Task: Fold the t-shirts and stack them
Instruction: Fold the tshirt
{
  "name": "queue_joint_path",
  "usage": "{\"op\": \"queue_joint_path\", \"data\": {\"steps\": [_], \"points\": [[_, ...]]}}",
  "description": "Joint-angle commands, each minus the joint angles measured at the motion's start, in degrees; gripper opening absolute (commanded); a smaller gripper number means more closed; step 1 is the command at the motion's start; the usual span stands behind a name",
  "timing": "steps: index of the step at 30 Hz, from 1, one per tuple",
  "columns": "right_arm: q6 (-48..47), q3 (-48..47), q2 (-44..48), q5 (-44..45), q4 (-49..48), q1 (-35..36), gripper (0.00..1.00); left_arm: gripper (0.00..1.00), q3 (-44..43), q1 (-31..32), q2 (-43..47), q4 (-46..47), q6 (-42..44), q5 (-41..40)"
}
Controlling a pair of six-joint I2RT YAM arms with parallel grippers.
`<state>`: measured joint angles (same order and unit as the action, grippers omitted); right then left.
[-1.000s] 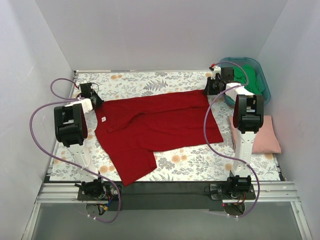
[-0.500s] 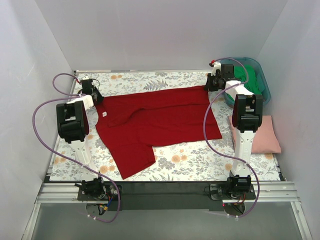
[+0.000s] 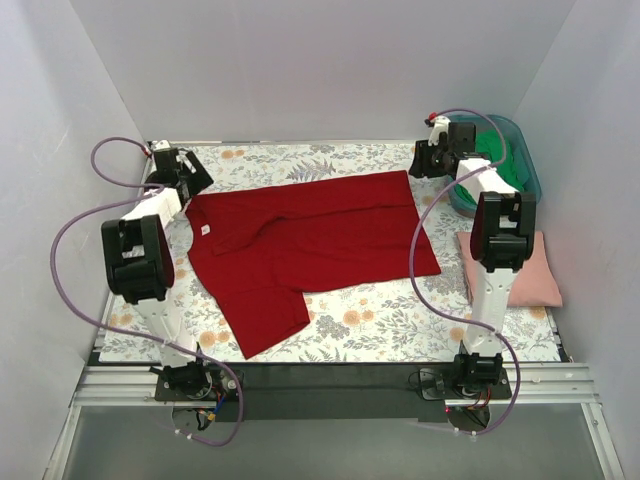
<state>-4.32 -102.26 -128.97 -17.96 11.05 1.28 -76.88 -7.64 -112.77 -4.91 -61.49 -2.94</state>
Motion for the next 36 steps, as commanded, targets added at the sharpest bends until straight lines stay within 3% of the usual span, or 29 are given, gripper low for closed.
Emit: {"op": "queue_joint_path", "data": {"steps": [1,5,9,17,22,27,32,36], "points": [[2.9,2.3,11.1,-0.9,-1.0,2.1,0.54,0.82,1.3,1.7,13.0,0.1,-0.8,-1.5],[9.6,10.8,17.7,-1.9,-2.2,6.0,0.54,0.83,6.3,4.2,21.7,-3.2,-2.7,-2.9],[19.4,17.3,22.3,-2.2,-6.6,14.2,0.54,0.82,14.9,9.0,30.9,-6.7,-5.6,-4.3],[36.1,24.9,21.9,1.4,-18.2,30.0,0.49,0.83,32.6,12.2,46.5,-10.6,-8.5,-6.3],[40.9,21.0,16.7,3.7,-20.7,36.8,0.52,0.82,37.3,12.6,49.8,-9.9,-8.3,-7.3],[49.3,18.4,9.8,4.5,-24.3,39.6,0.52,0.82,39.4,12.7,49.2,-8.1,-8.6,-10.1],[50.7,14.4,4.8,5.7,-26.1,41.3,0.51,0.77,38.3,13.0,48.1,-8.0,-7.8,-8.9],[47.2,19.6,7.3,8.0,-26.1,39.9,0.51,0.68,37.6,20.3,47.5,-4.9,-2.2,-8.7]]}}
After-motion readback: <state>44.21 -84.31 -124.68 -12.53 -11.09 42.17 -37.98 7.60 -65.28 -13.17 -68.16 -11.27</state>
